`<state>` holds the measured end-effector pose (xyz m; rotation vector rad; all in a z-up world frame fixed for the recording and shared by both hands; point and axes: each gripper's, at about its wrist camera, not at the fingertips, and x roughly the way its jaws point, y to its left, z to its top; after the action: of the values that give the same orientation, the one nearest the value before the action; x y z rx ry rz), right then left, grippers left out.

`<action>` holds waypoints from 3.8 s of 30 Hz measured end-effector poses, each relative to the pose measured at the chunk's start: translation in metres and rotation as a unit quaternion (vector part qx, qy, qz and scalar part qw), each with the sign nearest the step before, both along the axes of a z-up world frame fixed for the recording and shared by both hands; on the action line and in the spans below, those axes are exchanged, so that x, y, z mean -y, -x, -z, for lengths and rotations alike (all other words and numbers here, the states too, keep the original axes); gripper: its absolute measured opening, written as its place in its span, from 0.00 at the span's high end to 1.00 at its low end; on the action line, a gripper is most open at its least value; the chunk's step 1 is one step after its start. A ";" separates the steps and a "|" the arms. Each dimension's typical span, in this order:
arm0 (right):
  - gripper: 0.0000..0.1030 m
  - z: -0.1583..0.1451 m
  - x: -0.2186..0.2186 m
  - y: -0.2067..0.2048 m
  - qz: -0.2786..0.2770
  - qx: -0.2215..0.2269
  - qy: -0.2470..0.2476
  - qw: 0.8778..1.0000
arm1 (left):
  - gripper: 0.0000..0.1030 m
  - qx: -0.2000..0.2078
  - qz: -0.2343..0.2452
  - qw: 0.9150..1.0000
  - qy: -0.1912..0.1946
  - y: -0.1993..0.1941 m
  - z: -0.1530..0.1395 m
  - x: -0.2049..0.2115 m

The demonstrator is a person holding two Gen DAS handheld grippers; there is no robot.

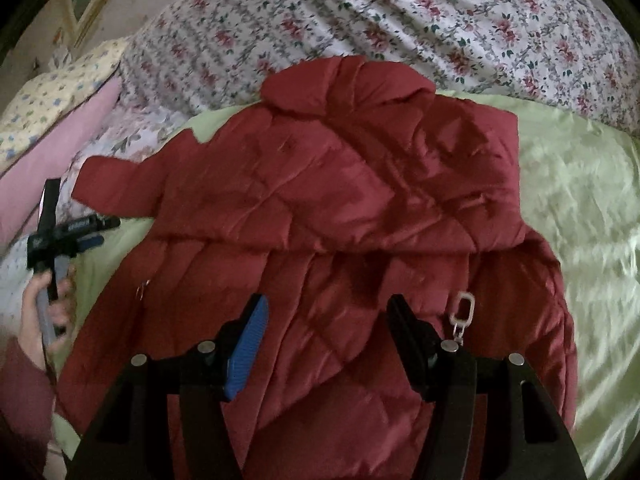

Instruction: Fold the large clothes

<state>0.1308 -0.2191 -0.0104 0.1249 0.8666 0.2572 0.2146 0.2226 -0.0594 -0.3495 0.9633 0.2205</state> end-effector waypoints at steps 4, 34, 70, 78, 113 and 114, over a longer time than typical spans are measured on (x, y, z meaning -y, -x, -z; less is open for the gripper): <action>0.38 -0.002 -0.006 0.009 -0.008 0.001 0.006 1.000 | 0.24 0.011 -0.053 0.998 -0.014 -0.010 -0.002 -0.043; 0.38 0.006 -0.011 0.016 -0.008 -0.019 -0.013 1.000 | 0.92 0.083 -0.012 0.995 -0.057 -0.034 -0.041 -0.031; 0.38 -0.009 0.032 0.014 0.042 -0.005 -0.073 0.996 | 0.92 0.094 0.243 0.964 -0.055 0.010 -0.049 0.224; 0.38 -0.013 0.048 0.012 0.057 0.003 -0.078 0.995 | 0.92 0.076 0.266 0.959 -0.068 0.009 -0.032 0.264; 0.88 0.027 0.026 -0.113 0.023 -0.073 -0.315 0.946 | 0.53 0.053 0.310 0.945 -0.087 0.023 -0.002 0.311; 0.90 0.025 0.028 -0.112 0.026 -0.067 -0.306 0.949 | 0.52 0.053 0.314 0.944 -0.088 0.026 -0.002 0.310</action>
<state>0.2427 -0.2466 -0.0354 0.7502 0.8931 0.4665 0.1889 -0.0874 -0.0572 0.1191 0.8957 -0.2919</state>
